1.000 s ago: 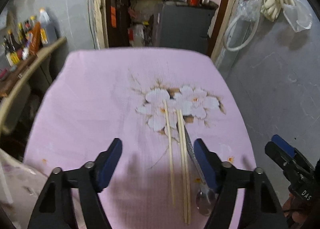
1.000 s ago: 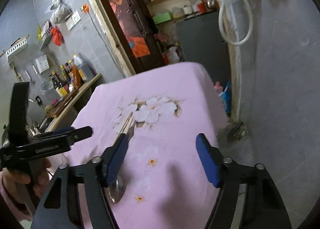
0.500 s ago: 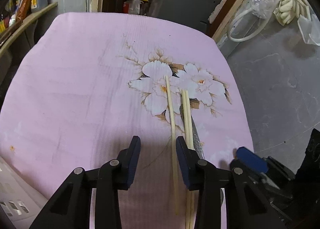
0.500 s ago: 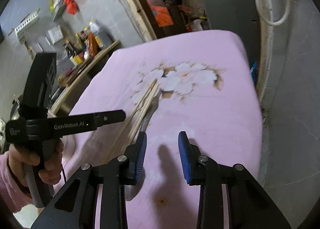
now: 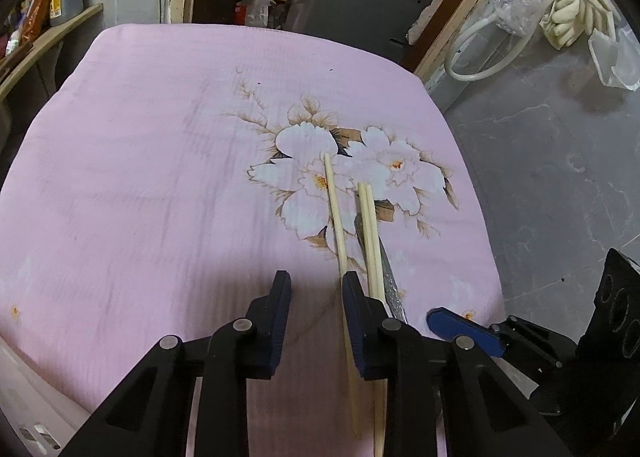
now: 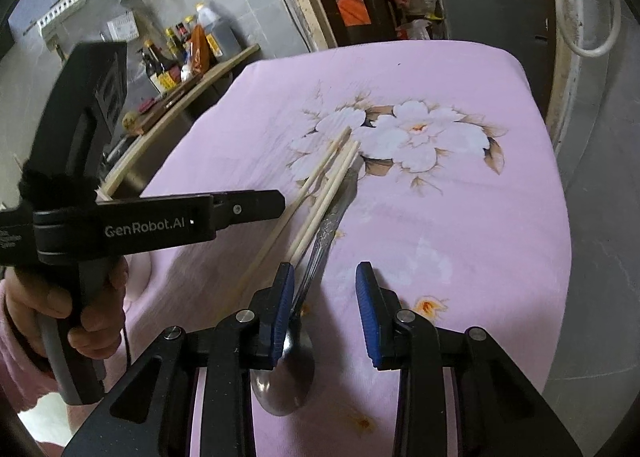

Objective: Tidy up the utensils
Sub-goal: 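Close the left tool on the chopsticks while the right tool grasps the silver spoon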

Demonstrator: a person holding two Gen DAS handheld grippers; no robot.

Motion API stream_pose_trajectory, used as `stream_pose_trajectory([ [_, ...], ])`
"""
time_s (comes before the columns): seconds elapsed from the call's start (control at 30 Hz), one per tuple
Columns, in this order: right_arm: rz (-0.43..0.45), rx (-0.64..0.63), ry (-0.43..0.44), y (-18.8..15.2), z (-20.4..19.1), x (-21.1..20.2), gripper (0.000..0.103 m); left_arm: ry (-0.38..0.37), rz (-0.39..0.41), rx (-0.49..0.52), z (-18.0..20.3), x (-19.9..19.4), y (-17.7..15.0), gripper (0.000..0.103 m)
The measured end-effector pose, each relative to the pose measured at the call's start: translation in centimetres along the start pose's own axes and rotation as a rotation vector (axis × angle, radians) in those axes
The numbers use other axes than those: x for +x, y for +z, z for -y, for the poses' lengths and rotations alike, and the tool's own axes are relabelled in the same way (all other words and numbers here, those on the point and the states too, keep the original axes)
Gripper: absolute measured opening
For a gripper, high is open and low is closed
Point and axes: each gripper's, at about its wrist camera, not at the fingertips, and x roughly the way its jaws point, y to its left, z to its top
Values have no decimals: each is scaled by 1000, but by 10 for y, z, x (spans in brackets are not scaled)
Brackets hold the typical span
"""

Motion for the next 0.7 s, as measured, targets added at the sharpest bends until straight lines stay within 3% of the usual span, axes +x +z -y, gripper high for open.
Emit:
stream_pose_trajectory([
  [0.17,-11,-52,-79,1,-11,0,26,-7,-8,12,4,2,2,25],
  [0.47,-15,-5,-135,-5,-5,-14,23,31,-27,78,14,5,2,21],
  [0.7,-35,81,-123,-10,3,-16,16,58,-94,163,31,13,-7,7],
])
